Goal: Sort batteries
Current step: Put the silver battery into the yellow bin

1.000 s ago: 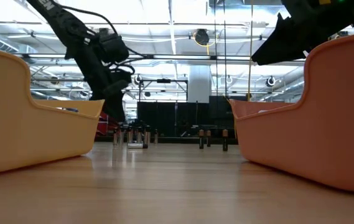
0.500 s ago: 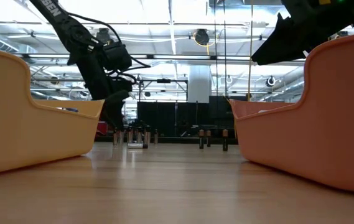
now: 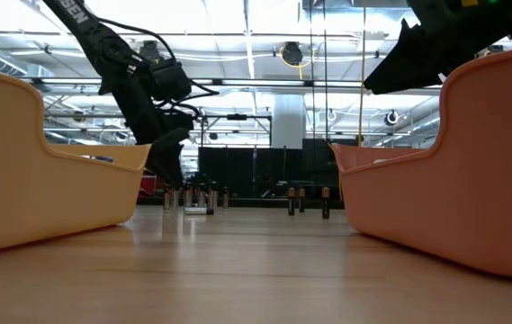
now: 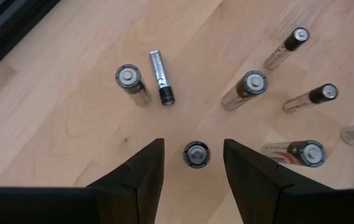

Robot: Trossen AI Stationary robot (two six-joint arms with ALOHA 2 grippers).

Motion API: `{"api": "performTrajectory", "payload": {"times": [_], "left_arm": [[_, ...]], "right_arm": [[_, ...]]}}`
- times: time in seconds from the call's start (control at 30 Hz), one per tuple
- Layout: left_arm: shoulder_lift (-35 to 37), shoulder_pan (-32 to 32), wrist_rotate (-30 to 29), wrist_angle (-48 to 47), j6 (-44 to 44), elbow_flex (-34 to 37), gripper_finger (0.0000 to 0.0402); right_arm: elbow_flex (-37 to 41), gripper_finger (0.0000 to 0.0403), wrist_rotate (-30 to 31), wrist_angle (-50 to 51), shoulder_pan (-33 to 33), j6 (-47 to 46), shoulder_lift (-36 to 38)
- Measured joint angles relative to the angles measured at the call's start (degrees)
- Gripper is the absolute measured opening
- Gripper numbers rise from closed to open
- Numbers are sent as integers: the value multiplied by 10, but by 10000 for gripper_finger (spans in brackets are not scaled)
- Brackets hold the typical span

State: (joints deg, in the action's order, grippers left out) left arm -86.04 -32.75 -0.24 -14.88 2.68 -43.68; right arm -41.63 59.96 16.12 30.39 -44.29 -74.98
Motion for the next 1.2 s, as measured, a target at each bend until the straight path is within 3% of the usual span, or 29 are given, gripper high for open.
{"api": "performTrajectory", "payload": {"times": [0.93,1.2], "left_arm": [[-1,13,-13,6,-1,0,175],[-34,20,-17,19,0,1,175]], "right_arm": [[0,130,0,0,0,0,0],[0,130,0,0,0,0,0]]}}
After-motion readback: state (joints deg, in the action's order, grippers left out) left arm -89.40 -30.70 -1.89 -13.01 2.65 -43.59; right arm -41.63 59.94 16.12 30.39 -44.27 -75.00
